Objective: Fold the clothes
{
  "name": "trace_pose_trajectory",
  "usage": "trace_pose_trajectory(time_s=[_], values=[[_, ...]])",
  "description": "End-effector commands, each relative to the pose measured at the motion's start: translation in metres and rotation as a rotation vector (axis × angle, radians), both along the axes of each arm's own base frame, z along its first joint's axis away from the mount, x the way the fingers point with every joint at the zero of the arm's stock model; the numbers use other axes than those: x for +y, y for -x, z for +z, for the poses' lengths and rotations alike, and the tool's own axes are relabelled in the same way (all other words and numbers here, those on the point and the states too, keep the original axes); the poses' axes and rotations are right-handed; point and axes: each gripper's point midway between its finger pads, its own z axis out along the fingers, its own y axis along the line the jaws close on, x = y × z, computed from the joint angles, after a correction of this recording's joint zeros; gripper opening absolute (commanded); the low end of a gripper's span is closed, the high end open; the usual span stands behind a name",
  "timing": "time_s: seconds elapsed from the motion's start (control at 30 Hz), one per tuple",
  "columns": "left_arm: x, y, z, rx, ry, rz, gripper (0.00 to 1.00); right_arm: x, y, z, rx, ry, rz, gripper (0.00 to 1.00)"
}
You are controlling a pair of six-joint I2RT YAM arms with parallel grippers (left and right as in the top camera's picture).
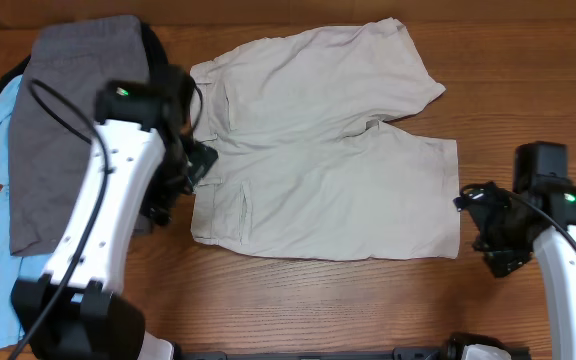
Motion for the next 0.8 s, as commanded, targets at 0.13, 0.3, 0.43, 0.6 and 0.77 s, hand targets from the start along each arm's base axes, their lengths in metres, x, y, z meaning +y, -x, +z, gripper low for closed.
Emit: trace_pose_trajectory(time_s=[0.13,0.3,0.43,0.6,0.77], values=[[-0.014,0.016,-0.068,0.061,0.078,0.085,1.0,0.019,0.001,-0.042,0.111,-0.022,0.063,0.94],[-0.014,0.038,-0.093,0.131,0.077,0.129,0.95,0.029,-0.004,-0.063,0.151,-0.023,0.111,0.94],[-0.015,0.045,-0.115,0.136,0.09,0.141,0.92,0.031,-0.002,-0.08,0.2,-0.026,0.122,0.94],[-0.009,0.042,-0.132,0.091,0.06,0.134,0.89,0.029,-0.007,-0.085,0.196,-0.015,0.129,0.93],[-0.007,0.034,-0.147,0.031,0.058,0.13,0.91,0.029,-0.009,-0.085,0.186,-0.013,0.129,0.93]])
